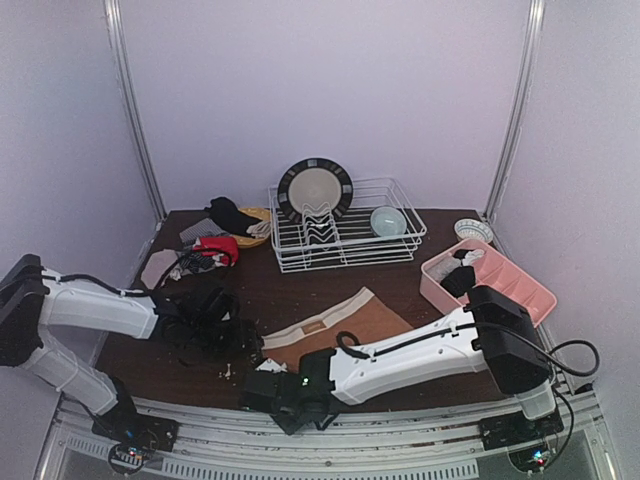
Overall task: Roll the underwear
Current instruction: Pick up the underwear from the center of the board.
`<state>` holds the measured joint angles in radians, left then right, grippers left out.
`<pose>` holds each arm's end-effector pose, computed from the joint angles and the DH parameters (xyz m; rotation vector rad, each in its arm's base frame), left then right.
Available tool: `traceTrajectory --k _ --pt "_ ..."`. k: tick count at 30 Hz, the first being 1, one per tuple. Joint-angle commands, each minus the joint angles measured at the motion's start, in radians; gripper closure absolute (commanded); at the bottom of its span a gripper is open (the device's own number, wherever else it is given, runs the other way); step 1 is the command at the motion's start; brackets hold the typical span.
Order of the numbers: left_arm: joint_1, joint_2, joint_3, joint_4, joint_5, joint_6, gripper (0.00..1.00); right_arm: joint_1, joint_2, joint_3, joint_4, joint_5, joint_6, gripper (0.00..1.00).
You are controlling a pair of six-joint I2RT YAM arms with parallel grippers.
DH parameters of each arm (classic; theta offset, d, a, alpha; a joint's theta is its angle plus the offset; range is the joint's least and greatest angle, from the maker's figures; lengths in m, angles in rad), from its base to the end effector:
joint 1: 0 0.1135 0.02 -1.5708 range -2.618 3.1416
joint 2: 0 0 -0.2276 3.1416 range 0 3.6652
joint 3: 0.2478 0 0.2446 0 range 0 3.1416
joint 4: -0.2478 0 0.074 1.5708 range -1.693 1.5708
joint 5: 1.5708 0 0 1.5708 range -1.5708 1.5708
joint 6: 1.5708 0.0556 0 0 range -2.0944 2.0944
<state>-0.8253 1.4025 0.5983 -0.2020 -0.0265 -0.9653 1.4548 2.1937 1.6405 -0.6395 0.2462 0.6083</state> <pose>0.1767 -0.1892 0.0992 -0.1997 2.7003 -0.5904 0.0636 0.4288 0.1059 -1.0607 2.5118 0.2744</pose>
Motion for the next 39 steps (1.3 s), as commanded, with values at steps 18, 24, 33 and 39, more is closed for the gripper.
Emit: traceTrajectory --k 18,24,33,39 --pt "0.006 0.266 0.082 0.109 0.112 0.027 0.81 -0.004 -0.107 -0.097 0.05 -0.027 0.029 1.0" --pt "0.006 0.218 0.059 0.086 0.081 0.044 1.0 -0.002 -0.128 -0.118 0.102 -0.063 0.018 1.0" --pt "0.005 -0.206 0.011 -0.269 -0.052 0.064 1.0 0.012 -0.152 -0.09 0.307 -0.277 0.024 1.0" --pt "0.002 -0.518 0.006 -0.541 -0.049 0.028 1.0 0.036 -0.147 -0.049 0.401 -0.362 0.048 1.0"
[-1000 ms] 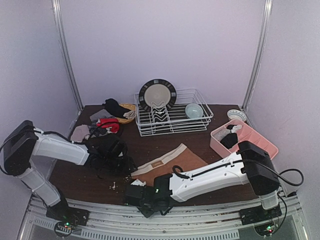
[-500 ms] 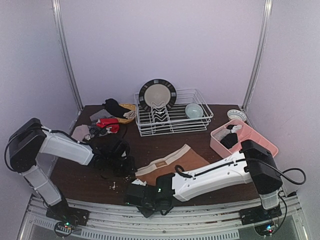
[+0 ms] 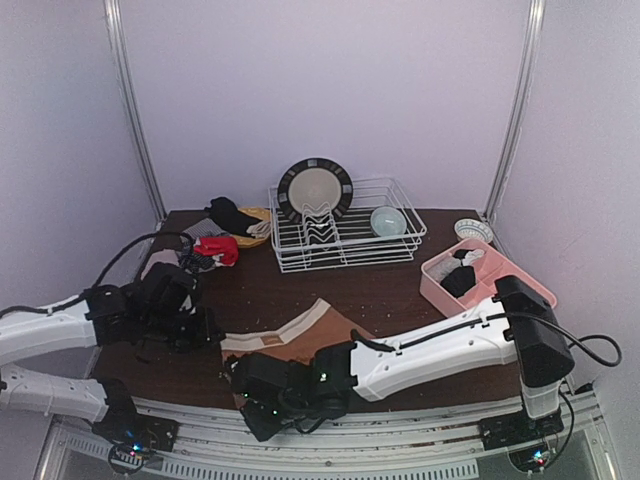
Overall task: Roll the underwear
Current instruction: Pick up the underwear from the center of the board, then fold the underwear at the center of the board.
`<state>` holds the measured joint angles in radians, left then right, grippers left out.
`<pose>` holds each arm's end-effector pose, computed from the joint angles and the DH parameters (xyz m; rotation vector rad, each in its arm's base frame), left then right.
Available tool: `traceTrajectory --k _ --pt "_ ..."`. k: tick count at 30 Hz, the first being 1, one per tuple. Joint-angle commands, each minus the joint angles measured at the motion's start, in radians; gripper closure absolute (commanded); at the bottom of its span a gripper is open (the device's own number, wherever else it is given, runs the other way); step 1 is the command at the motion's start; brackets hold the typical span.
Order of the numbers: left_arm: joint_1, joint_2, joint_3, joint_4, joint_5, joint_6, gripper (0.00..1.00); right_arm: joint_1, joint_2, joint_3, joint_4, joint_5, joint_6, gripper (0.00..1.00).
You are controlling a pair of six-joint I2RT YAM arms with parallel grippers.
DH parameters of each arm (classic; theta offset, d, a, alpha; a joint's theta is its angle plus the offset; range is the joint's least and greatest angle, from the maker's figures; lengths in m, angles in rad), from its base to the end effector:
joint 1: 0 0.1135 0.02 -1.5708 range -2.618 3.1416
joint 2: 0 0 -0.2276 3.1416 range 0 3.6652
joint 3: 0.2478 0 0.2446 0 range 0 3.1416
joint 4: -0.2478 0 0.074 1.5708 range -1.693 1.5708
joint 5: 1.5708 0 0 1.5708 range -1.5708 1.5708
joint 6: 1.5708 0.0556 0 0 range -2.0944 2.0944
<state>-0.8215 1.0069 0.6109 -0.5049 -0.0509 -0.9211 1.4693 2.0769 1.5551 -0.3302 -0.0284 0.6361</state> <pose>0.1524 -0.1597 0.1682 -0.1523 2.5931 -0.6492 0.0441 0.4490 0.1489 -1.0936 2.4362 0.8904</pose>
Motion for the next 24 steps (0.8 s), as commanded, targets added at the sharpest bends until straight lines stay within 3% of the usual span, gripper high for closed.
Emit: traceTrajectory --k 1,5,10,24 --pt "-0.003 -0.144 -0.002 -0.256 -0.023 -0.021 1.0 0.022 -0.046 0.02 0.112 -0.086 0.026 1.0" --pt "-0.004 -0.122 0.068 -0.3 -0.021 -0.019 1.0 0.02 -0.169 -0.106 0.182 -0.035 0.034 1.0" --pt "-0.007 0.039 0.203 -0.299 -0.04 0.017 1.0 -0.015 -0.294 -0.251 0.178 -0.011 0.021 1.0" --pt "-0.005 0.527 0.576 -0.312 -0.102 0.127 1.0 -0.304 -0.442 -0.466 0.101 -0.035 -0.072 1.0"
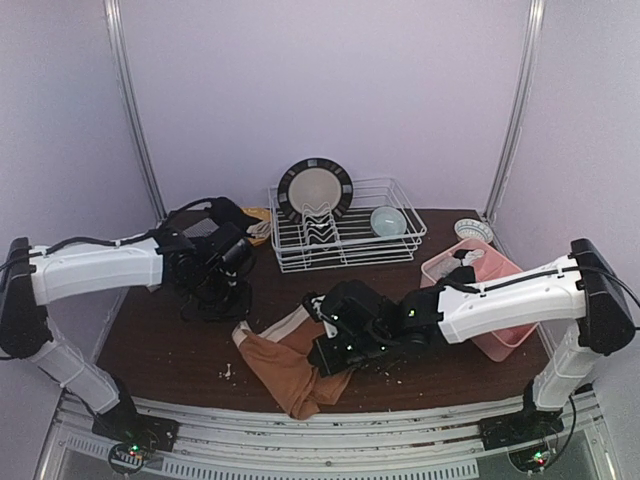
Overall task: Roll the underwear
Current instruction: Fold the underwear at the center of the board.
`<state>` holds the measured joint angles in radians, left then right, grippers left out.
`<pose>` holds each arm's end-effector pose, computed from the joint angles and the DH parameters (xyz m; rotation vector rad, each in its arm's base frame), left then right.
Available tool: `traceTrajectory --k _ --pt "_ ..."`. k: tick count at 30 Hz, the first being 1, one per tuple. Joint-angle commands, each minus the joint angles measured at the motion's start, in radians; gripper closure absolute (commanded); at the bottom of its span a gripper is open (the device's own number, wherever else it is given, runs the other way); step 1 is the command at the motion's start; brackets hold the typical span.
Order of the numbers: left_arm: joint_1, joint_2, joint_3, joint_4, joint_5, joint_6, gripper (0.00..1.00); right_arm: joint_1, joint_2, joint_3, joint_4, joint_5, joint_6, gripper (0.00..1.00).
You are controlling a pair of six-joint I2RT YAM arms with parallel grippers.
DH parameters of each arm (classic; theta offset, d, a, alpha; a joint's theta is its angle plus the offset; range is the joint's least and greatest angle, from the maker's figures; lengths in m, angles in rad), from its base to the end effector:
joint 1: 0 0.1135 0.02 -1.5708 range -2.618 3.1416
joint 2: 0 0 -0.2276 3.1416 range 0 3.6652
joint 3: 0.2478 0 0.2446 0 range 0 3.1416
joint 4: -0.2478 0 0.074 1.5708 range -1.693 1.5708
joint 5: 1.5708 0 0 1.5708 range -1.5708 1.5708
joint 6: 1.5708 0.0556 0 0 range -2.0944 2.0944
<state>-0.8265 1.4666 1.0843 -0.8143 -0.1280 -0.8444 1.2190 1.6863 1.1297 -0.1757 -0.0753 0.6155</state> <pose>0.1989 -0.2055 0.1869 -0.0587 2.7838 -0.2712 0.1255 0.3540 0.1787 -0.7907 2.3977 0.9510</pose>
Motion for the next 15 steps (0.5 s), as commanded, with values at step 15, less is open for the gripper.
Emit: traceTrajectory --k 15 --pt "0.001 0.335 0.416 -0.035 -0.043 0.149 1.0 -0.193 -0.071 -0.149 -0.03 0.078 -0.06 1.0"
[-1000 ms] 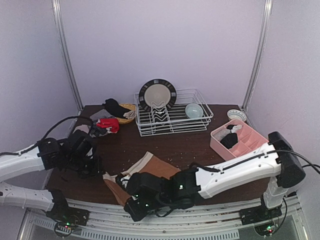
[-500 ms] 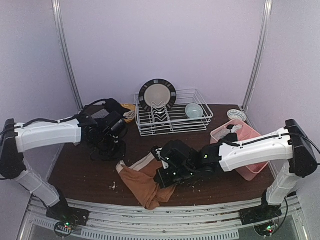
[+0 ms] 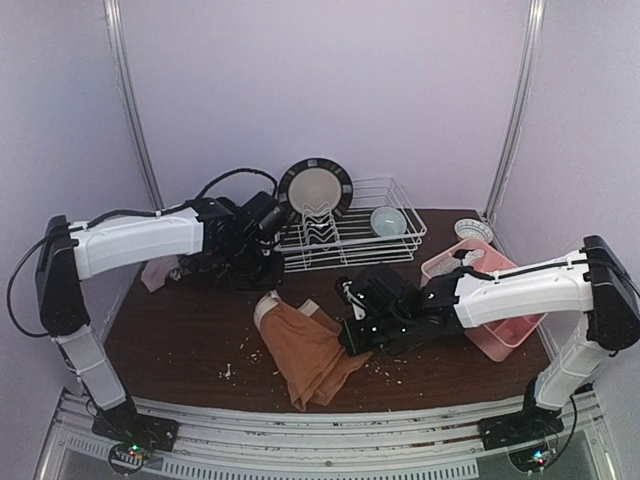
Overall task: Roll the underwear
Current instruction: Fold the underwear at the center of the board.
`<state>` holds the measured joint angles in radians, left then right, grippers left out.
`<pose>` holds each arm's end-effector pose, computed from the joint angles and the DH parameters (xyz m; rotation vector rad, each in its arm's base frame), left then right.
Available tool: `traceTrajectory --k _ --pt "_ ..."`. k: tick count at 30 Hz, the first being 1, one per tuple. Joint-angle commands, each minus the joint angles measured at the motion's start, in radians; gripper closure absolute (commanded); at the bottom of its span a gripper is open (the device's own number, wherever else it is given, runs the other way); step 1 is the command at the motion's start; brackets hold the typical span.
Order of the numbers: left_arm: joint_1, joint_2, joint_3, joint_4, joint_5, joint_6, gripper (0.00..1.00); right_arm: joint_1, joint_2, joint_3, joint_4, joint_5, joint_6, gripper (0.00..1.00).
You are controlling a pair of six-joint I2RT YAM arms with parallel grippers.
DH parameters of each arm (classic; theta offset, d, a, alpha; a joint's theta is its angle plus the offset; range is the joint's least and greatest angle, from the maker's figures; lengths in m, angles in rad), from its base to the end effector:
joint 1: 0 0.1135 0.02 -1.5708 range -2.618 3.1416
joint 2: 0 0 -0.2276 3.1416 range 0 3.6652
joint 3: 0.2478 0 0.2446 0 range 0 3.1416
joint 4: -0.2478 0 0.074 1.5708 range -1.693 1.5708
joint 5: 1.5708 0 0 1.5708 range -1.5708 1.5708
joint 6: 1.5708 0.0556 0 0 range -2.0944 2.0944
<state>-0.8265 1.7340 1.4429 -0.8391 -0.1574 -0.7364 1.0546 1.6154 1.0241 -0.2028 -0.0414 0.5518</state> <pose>0.2478 -0.2562 0.2109 0.0742 2.7062 -0.2754 0.1714 0.3066 0.1661 -0.6477 2.4360 0.7783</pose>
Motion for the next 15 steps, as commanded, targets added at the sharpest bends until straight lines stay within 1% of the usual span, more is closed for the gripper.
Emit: traceTrajectory --k 1,8,15 --pt "0.001 0.085 0.069 -0.006 -0.008 0.044 1.0 -0.034 0.001 -0.051 -0.004 0.05 0.007 1.0" --pt "0.001 0.176 0.144 0.018 0.019 0.065 1.0 -0.046 -0.01 -0.114 0.013 0.073 0.033 1.0" --pt "0.001 0.283 0.245 0.006 0.031 0.099 1.0 -0.058 0.029 -0.15 0.029 0.069 0.054 1.0"
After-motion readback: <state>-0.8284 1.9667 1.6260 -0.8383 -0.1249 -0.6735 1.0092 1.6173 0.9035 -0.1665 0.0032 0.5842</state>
